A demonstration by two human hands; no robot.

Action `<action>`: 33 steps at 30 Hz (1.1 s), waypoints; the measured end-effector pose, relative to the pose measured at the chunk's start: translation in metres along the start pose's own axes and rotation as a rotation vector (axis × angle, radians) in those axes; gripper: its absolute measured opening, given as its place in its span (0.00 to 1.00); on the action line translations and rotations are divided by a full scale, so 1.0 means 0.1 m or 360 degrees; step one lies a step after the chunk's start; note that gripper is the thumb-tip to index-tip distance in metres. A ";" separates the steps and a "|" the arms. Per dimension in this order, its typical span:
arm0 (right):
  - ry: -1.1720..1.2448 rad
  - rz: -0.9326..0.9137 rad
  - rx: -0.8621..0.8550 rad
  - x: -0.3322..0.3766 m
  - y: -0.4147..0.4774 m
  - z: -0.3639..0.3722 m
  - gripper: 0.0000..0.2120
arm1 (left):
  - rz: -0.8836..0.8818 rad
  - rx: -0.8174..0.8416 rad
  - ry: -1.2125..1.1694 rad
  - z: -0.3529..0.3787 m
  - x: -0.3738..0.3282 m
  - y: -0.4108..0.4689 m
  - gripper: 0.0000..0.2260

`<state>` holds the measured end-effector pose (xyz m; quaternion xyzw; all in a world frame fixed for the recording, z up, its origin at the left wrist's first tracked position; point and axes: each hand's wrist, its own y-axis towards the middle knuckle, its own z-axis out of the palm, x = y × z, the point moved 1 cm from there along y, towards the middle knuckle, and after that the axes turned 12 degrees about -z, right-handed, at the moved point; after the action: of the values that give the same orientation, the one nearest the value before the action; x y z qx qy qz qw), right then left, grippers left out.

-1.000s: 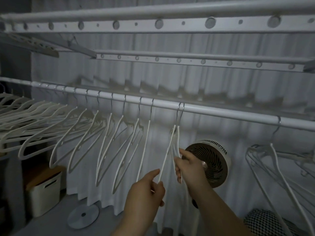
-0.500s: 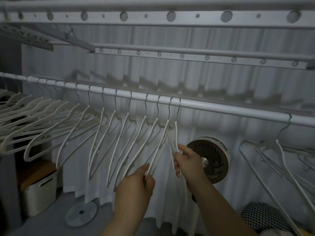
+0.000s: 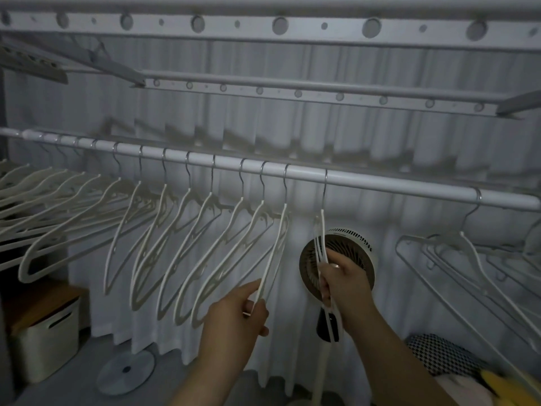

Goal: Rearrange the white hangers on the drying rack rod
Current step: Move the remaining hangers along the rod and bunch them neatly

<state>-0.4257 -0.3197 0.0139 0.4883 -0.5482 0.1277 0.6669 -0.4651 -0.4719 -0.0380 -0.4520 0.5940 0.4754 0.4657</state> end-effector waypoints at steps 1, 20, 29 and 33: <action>-0.0007 -0.0016 0.0007 0.01 -0.01 -0.01 0.07 | 0.0008 0.0009 0.0014 0.01 0.00 -0.01 0.15; -0.0045 -0.0010 0.0035 0.04 -0.01 -0.07 0.06 | 0.0321 -0.0178 0.0594 -0.01 -0.18 -0.20 0.19; -0.0025 -0.0008 -0.0041 -0.01 0.01 -0.03 0.15 | 0.0667 -0.0791 0.0875 -0.51 -0.30 -0.08 0.11; 0.0004 -0.0001 -0.0033 -0.03 0.02 -0.02 0.17 | 0.0362 -0.0577 0.0756 -0.50 -0.14 0.08 0.21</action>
<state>-0.4266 -0.3164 0.0127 0.4814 -0.5486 0.1224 0.6726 -0.4769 -0.5185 -0.0172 -0.5567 0.6384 0.5037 0.1698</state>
